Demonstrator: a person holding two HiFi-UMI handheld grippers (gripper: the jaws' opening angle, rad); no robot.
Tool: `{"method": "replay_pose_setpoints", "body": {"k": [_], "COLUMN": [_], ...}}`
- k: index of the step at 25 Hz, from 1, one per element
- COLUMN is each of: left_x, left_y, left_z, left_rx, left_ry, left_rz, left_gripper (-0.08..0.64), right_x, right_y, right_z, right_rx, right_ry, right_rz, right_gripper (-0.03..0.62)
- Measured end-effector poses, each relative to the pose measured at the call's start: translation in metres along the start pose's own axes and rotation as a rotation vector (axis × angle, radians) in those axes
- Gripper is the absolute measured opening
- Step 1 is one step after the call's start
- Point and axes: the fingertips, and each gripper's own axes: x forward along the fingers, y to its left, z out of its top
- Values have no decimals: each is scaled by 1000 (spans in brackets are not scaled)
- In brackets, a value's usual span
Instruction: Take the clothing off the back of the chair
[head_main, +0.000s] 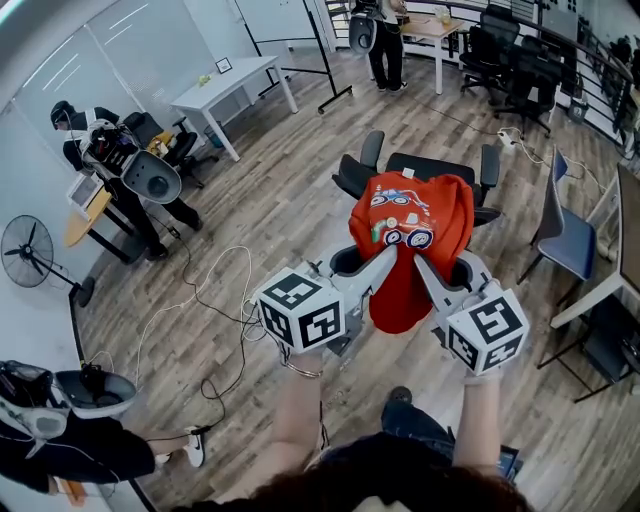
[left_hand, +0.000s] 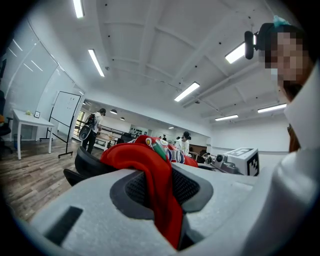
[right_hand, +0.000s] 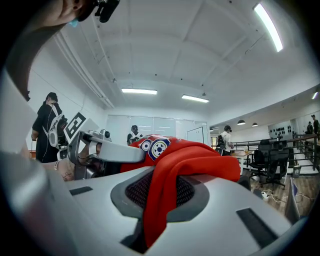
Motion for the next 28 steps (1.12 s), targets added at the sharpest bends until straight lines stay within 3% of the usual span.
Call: {"method": "replay_pose_setpoints", "body": {"k": [28], "left_x": [-81], "left_y": [-68], "left_z": [17], "left_rx": [77], "left_ry": [-69], "left_rz": [-36], "left_gripper": [89], "right_x": [-54], "right_y": [83], "right_z": [35], "right_rx": [-89], "right_ry": [-60], "right_rz": [-35], "right_gripper": [49]}}
